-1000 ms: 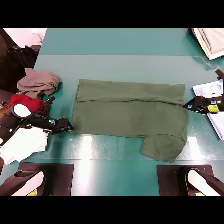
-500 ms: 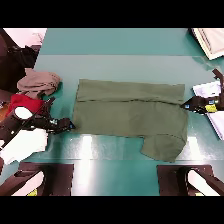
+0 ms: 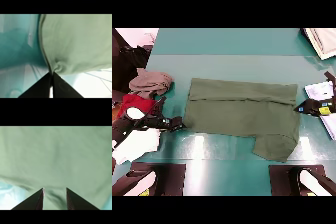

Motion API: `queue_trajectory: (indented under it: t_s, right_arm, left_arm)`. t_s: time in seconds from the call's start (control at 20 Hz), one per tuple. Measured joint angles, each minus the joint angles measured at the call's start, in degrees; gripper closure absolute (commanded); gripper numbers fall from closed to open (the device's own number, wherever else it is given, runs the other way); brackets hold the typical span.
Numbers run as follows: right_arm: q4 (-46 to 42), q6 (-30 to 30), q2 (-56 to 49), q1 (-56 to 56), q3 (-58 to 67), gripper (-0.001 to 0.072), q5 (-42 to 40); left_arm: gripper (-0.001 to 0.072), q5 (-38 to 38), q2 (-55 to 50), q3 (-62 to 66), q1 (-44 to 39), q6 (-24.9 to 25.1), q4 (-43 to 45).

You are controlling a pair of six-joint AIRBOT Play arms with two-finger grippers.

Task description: Fold the shirts.

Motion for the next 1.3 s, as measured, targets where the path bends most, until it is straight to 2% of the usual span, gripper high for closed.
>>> queue_trajectory:
  t_s: [0.1,0.15,0.2,0.25,0.55,0.65,0.7,0.75,0.85,1.1,1.3]
  right_arm:
    - [-4.0,1.9,2.1,-2.9,-3.9,0.0390,1.5]
    - [-5.7,2.9,3.5,-4.6,-6.6,0.0344,2.2]
    - [-7.0,3.8,4.8,-6.3,-9.4,0.0266,2.9]
    - [-8.0,4.6,6.0,-8.0,-12.6,0.0241,3.3]
    - [-8.3,9.1,8.7,-13.2,-26.0,0.0242,4.4]
    - [-6.6,10.0,7.5,-13.7,-27.8,0.0275,4.2]
    - [-5.5,10.1,6.8,-13.8,-28.3,0.0339,3.8]
    - [-4.2,10.2,6.3,-13.9,-28.7,0.0498,3.3]
    - [-2.8,10.4,5.7,-14.1,-29.2,0.0688,2.3]
    - [-2.4,10.1,10.8,-14.2,-25.9,0.0696,2.8]
    - [-7.7,9.9,16.7,-11.2,-18.8,0.0696,6.2]
  left_arm:
    - [0.0683,-0.7,0.2,2.3,0.0,1.0,-0.1]
    - [0.0683,-1.0,0.3,3.4,0.0,1.4,-0.2]
    - [0.0683,-1.2,0.3,4.3,0.0,1.9,-0.2]
    - [0.0683,-1.3,0.4,5.0,0.0,2.3,-0.3]
    - [0.0683,-1.9,0.4,6.6,0.0,3.5,-0.3]
    - [0.0683,-2.0,0.4,6.7,0.0,3.7,-0.3]
    - [0.0683,-2.3,0.4,6.7,0.0,3.7,-0.3]
    - [0.0683,-2.3,0.4,6.8,0.0,3.7,-0.3]
    - [0.0683,-3.0,0.4,6.8,0.0,4.2,-0.3]
    - [0.0685,-6.1,0.8,7.5,0.0,5.0,0.3]
    - [0.0684,-12.0,5.5,7.7,0.0,4.3,2.8]
